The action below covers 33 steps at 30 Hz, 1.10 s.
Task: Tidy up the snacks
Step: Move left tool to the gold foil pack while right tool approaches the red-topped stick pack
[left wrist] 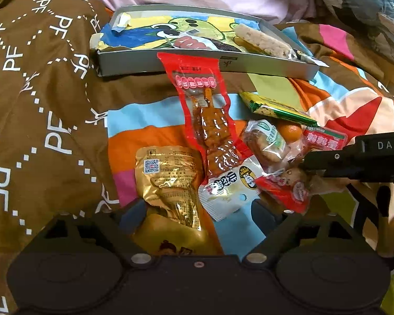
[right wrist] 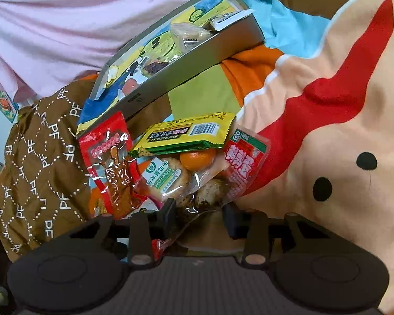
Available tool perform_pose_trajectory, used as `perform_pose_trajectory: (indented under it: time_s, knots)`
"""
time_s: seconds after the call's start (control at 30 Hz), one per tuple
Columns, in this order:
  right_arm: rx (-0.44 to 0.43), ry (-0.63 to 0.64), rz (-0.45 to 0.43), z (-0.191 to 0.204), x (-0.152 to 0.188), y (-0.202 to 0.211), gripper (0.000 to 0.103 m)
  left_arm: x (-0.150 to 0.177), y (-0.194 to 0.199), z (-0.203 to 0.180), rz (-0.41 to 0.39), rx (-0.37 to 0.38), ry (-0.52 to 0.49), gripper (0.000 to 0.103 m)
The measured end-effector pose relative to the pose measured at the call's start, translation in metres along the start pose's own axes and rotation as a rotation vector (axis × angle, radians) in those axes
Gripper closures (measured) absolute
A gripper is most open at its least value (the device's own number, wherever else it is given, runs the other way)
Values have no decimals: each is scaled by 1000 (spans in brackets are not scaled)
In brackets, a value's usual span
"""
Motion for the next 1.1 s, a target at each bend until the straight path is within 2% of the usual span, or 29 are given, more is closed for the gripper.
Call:
perform_pose_trajectory:
  time_s: [0.13,0.23,0.3,0.43,0.57,0.63,0.67,0.7,0.87,0.97,1.1]
  knots:
    - [-37,-10,34,3,5,8,74,0,2,-2,-13,47,21,17]
    - [-57,0,61,5,10,11,74,0,2,-3,-14,50,20,18]
    - [-52,7,76,5,12,7,72,0,1,-1,-13,40,32,19]
    - [-93,-41,101,3,11,-2,54,0,-3,2,8,-22,32,26]
    - [-102,-17,92,3,11,-12,51,1,-4,-4,37,-65,-42,28]
    - [-102,-8,89,3,11,-15,53,1,-4,-6,50,-83,-78,29]
    - [-98,-6,88,3,11,-15,59,1,-4,-6,54,-89,-86,31]
    - [-99,-5,89,3,11,-15,60,1,-3,-6,58,-90,-85,33]
    - [-126,1,75,7,9,-7,71,2,1,4,58,-80,-24,51]
    - [-135,40,64,15,10,-3,73,4,3,5,55,-66,16,51]
    - [-136,101,54,24,14,6,75,8,7,-2,69,-54,21,51]
Point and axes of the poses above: each gripper's, at about its wrist camera, not at the fingertips, and y roughly against the way its jaws point, z to its left, x to its underside, the point moved 5 cm from there along -y, roughly the way its jaws point, and after that the axes turned 13 degrees about -y, right-handed, at the moved point
